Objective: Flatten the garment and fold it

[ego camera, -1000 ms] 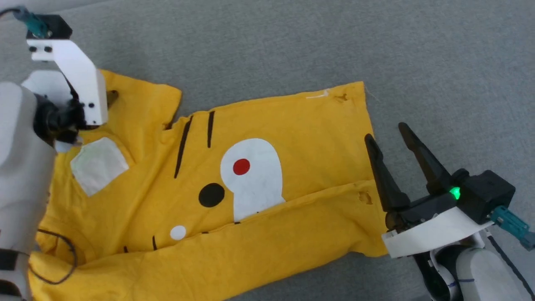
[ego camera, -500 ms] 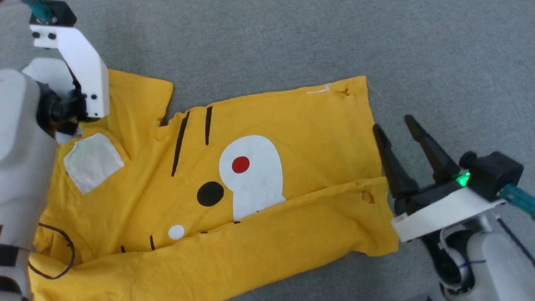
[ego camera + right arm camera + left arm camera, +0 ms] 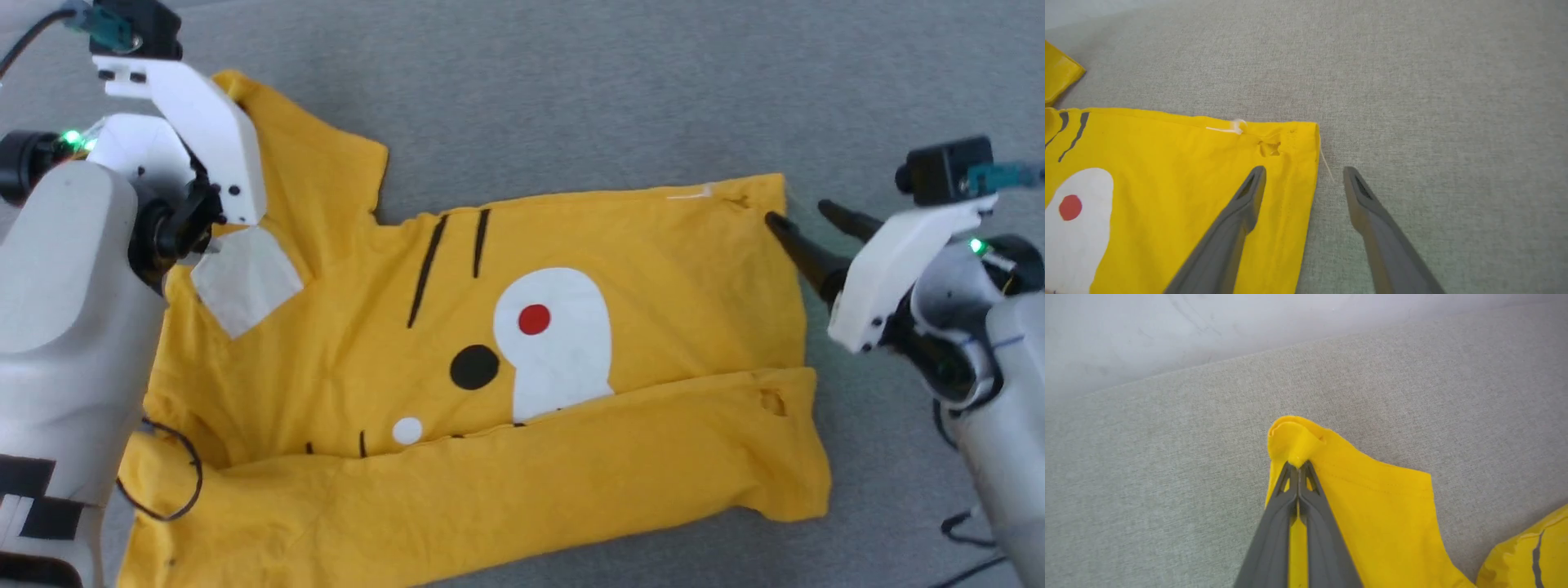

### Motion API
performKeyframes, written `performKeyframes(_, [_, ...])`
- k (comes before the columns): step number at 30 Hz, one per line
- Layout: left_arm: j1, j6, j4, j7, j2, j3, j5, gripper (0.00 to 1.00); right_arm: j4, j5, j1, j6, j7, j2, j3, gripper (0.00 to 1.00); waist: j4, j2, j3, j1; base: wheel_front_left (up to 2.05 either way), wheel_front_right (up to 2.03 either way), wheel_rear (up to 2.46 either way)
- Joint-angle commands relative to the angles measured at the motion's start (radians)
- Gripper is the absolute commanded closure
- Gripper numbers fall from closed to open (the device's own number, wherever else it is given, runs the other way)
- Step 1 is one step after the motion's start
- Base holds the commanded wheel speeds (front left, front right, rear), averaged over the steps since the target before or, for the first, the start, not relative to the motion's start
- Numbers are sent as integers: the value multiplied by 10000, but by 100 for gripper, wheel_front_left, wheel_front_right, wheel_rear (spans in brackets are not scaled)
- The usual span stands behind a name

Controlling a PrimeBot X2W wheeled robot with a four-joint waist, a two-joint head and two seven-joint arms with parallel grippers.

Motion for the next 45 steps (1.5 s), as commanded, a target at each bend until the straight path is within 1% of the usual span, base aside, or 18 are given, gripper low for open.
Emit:
performKeyframes(1, [-73,-42,-168,-151,-24,41,18,100,251,162,-403,-9,215,-81,113,0,483,0,27,-3,0,0,0])
performKeyframes(6, [-83,-58,-767,-396,-57,82,-41,100,1487,393,-1481,-9,993,-347,600,0,849,0,238,-3,0,0,0])
performKeyframes(11, [42,-2,-1217,-451,-24,101,-99,100,2690,770,-2017,-9,1895,-309,1138,0,1040,0,415,-3,0,0,0])
performKeyframes(12, [91,11,-1271,-459,-4,119,-124,100,2906,881,-2052,-9,2179,-286,1271,25,1054,0,424,-3,0,0,0])
performKeyframes(13, [145,18,-1316,-465,17,128,-146,100,3114,1006,-2061,-9,2510,-259,1402,74,1068,0,420,-3,0,0,0])
performKeyframes(14, [201,24,-1355,-470,38,134,-165,100,3283,1133,-2056,-9,2856,-241,1540,100,1083,0,411,-3,0,0,0])
performKeyframes(17, [388,51,-1421,-458,86,152,-241,100,3452,1521,-2067,-9,3396,-250,1816,100,1112,0,311,-3,0,0,0])
performKeyframes(20, [616,68,-1433,-504,159,201,-330,100,3284,1660,-2137,-9,3218,-406,1981,100,1101,0,89,-3,0,0,0])
performKeyframes(22, [764,116,-1472,-665,209,279,-363,100,3026,1581,-2275,-9,2622,-621,1999,100,1108,0,-100,-3,0,0,0])
performKeyframes(25, [1031,226,-1576,-1035,277,486,-451,100,2671,1466,-2434,-9,1441,-904,1798,100,1133,0,-460,-3,0,0,0])
performKeyframes(30, [1901,448,-1968,-1803,412,934,-688,100,2317,1463,-2046,-9,347,-1212,1426,100,1207,0,-1346,-3,0,0,0])
performKeyframes(35, [3628,986,-3000,-2446,619,1550,-1048,100,1765,1317,-950,-9,-387,-1320,1285,100,1288,0,-2185,-3,0,0,0])
performKeyframes(39, [5698,1632,-4135,-2881,710,2082,-1366,100,1349,1267,265,-9,-779,-1304,1210,100,1341,0,-2819,-3,0,0,0])
performKeyframes(42, [7332,2108,-5070,-3122,610,2366,-1600,100,1150,1222,1173,-9,-1033,-1236,1127,100,1394,0,-3104,-3,0,0,0])
performKeyframes(45, [8792,2490,-5794,-3174,411,2398,-1786,100,1214,1136,1855,-9,-1292,-1151,969,100,1402,0,-3230,-3,0,0,0])
